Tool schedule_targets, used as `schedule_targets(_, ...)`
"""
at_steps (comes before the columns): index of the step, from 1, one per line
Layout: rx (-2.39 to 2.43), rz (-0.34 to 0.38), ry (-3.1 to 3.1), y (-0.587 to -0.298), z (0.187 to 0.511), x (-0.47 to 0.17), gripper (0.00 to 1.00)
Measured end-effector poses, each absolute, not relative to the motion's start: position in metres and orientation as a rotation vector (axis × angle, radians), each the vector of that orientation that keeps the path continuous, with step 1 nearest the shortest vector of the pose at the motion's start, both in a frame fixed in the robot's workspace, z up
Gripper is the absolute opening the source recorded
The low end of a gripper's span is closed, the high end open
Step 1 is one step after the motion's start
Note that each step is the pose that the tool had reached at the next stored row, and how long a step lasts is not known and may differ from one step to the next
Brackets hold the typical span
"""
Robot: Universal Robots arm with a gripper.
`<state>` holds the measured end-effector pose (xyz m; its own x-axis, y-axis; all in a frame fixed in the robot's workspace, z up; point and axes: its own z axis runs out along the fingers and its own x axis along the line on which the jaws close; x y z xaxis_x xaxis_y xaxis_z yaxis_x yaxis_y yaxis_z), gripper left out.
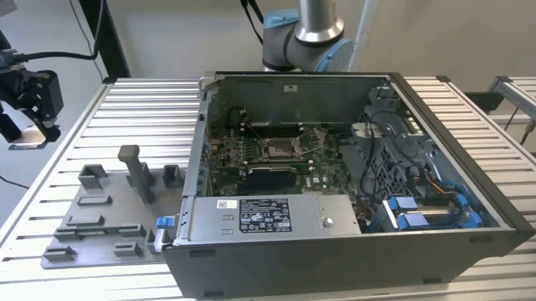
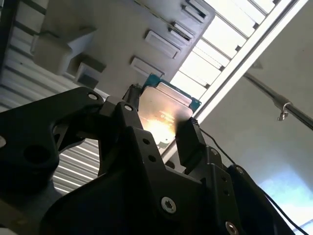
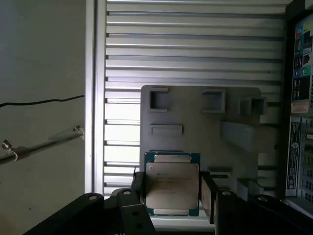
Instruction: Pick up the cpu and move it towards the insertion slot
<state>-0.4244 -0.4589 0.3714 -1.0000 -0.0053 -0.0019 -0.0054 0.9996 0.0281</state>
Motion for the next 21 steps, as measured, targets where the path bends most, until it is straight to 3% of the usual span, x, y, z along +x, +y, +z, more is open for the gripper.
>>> schedule_targets(21,-0.008,0.045,3.148,-0.459,0.371,-0.377,0.00)
